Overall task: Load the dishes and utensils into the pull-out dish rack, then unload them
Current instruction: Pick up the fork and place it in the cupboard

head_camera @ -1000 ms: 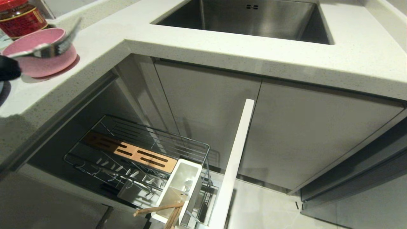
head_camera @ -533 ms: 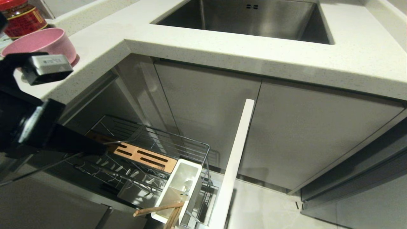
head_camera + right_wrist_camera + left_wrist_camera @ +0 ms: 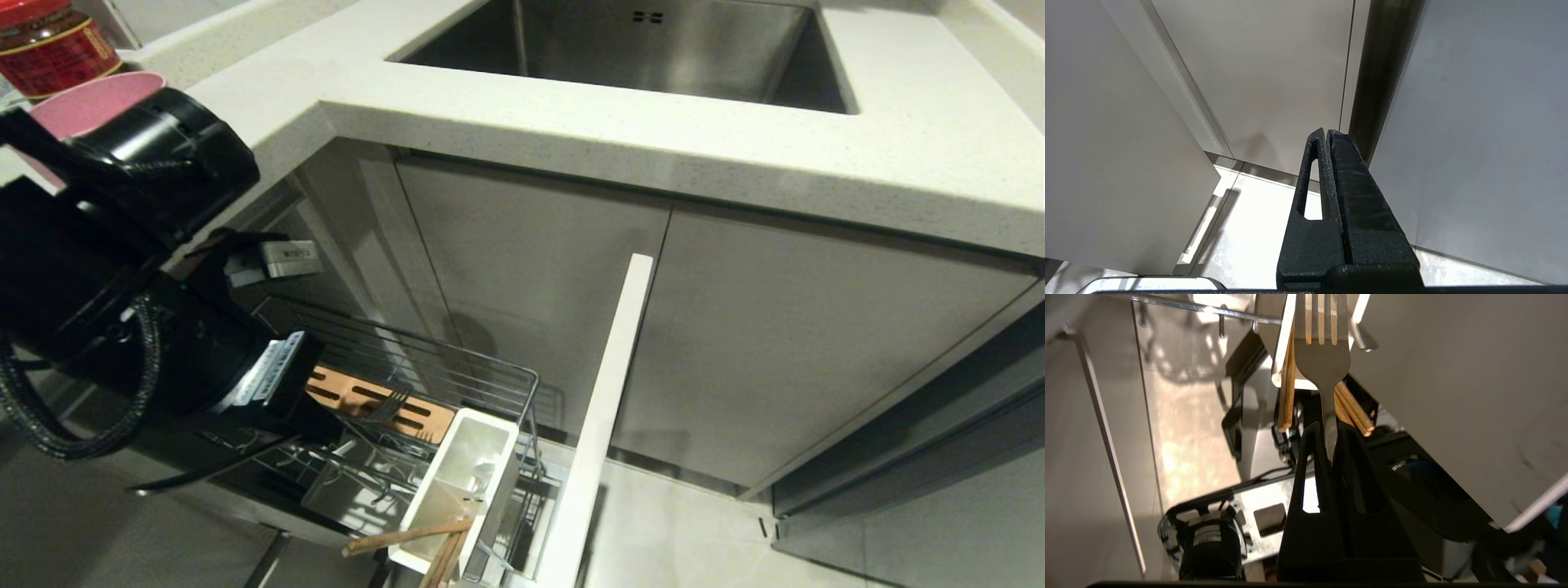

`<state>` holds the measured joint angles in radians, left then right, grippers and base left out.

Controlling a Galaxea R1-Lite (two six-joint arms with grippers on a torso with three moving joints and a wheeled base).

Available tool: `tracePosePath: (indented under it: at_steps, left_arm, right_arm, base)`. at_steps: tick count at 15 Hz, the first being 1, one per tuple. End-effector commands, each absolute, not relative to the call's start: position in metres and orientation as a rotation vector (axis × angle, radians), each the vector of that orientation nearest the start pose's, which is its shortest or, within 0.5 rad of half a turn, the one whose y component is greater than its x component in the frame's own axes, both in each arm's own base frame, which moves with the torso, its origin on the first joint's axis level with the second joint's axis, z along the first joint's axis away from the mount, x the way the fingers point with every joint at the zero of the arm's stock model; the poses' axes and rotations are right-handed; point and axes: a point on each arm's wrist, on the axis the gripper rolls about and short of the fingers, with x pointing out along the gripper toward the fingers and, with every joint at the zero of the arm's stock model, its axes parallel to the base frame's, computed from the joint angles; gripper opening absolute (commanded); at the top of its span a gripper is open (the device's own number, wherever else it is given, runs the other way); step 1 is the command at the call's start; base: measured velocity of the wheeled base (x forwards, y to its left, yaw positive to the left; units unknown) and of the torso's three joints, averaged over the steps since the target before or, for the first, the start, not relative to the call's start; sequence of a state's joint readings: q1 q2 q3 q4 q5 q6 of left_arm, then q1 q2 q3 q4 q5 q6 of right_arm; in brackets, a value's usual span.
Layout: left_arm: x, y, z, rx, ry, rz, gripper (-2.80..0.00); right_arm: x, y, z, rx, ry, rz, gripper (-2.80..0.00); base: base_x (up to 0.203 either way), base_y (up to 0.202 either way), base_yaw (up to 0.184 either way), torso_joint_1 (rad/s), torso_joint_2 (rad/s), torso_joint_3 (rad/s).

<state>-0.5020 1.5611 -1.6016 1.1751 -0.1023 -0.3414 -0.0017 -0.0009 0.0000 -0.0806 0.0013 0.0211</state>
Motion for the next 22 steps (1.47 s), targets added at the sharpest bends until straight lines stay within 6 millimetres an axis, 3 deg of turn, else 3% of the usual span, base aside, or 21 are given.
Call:
tracePosePath:
  at_steps: [1, 9, 22]
  left_arm:
    - [0.197, -0.117, 0.272, -0.032, 1.287, -0.33, -2.8]
    - [0.226, -0.145, 0.229, 0.023, 1.436, -0.295, -2.8]
    - [0.267, -0.182, 0.189, 0.038, 1.483, -0.293, -2.8]
  right_arm:
    - [-0.021, 0.0, 0.077, 0.021, -0.057, 0.001, -2.8]
    - [-0.021, 0.0, 0.077, 0.021, -0.057, 0.001, -2.8]
    - [-0.021, 0.0, 0.077, 0.021, -0.057, 0.001, -2.8]
  base:
    - [0.0, 0.0, 0.0, 0.0, 0.0, 0.0]
    - [0.0, 0.0, 0.0, 0.0, 0.0, 0.0]
    - [0.0, 0.0, 0.0, 0.0, 0.0, 0.0]
